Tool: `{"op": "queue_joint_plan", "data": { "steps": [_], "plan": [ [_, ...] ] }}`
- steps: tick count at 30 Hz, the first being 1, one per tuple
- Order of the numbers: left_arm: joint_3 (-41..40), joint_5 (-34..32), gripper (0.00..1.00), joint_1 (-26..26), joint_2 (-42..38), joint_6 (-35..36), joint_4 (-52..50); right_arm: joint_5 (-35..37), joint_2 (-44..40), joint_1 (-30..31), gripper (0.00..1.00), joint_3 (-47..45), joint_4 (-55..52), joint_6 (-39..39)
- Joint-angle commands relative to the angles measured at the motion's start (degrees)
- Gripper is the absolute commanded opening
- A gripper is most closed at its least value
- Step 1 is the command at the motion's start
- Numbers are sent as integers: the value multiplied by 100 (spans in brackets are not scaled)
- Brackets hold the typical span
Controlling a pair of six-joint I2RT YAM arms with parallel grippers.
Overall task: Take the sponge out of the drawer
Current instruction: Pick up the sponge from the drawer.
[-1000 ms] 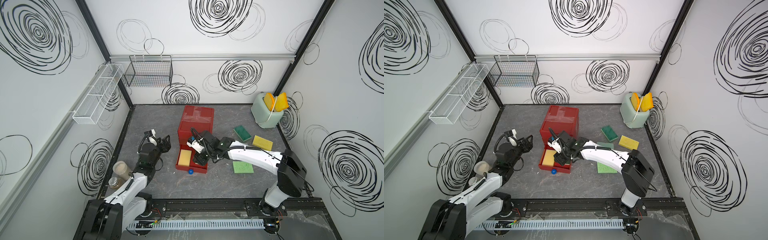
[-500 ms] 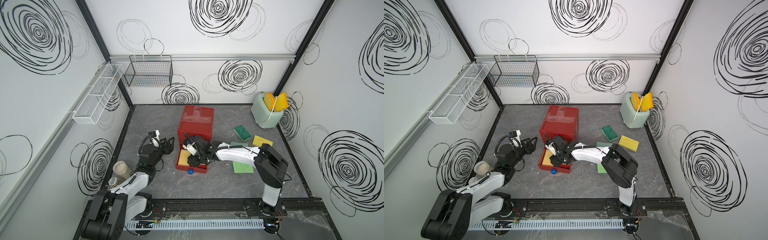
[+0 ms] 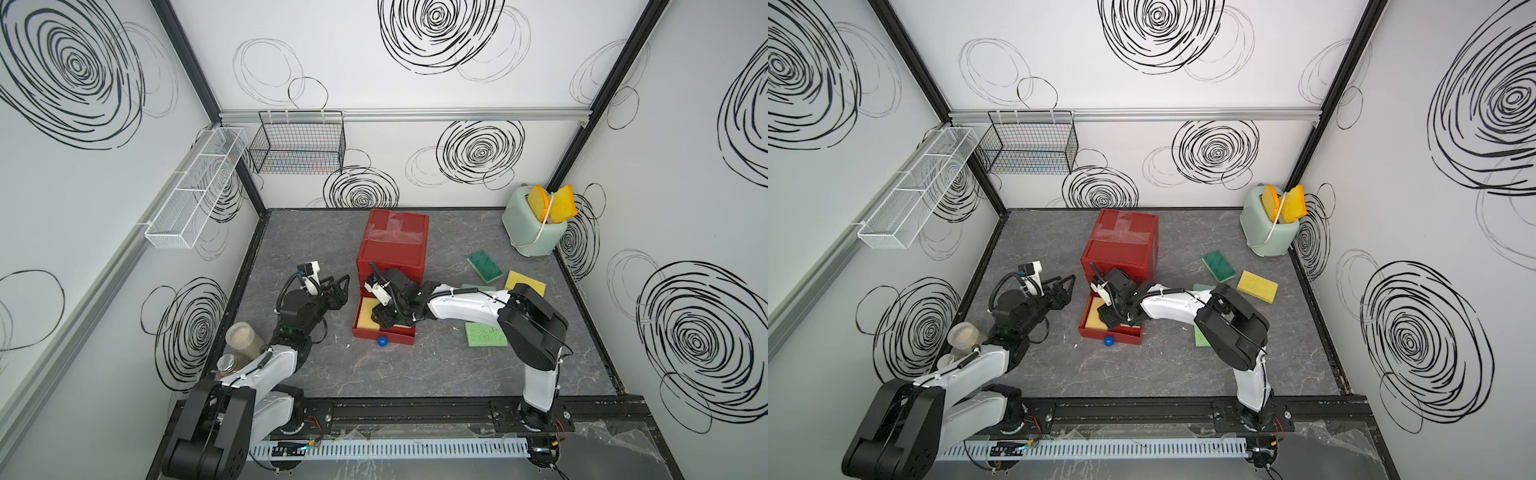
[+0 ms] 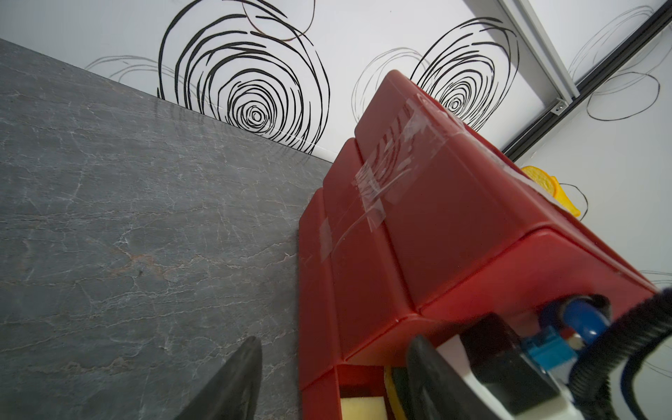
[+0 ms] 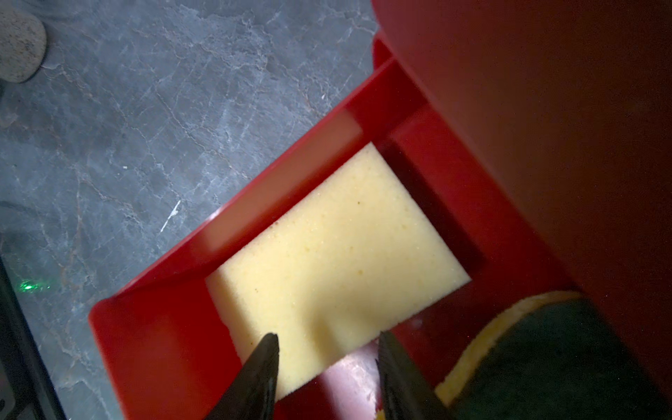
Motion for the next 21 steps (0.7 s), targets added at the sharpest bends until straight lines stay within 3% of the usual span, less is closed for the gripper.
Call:
{"op": "queue_joint_plan", "data": {
  "steps": [1,21],
  "plan": [
    [-43,51,67,55,-65,89,355,179,144,-130,47,-65,-145,206],
    [-115,41,67,48,-178,54,346,810,731,314,46,8,-419,-127]
  ]
}}
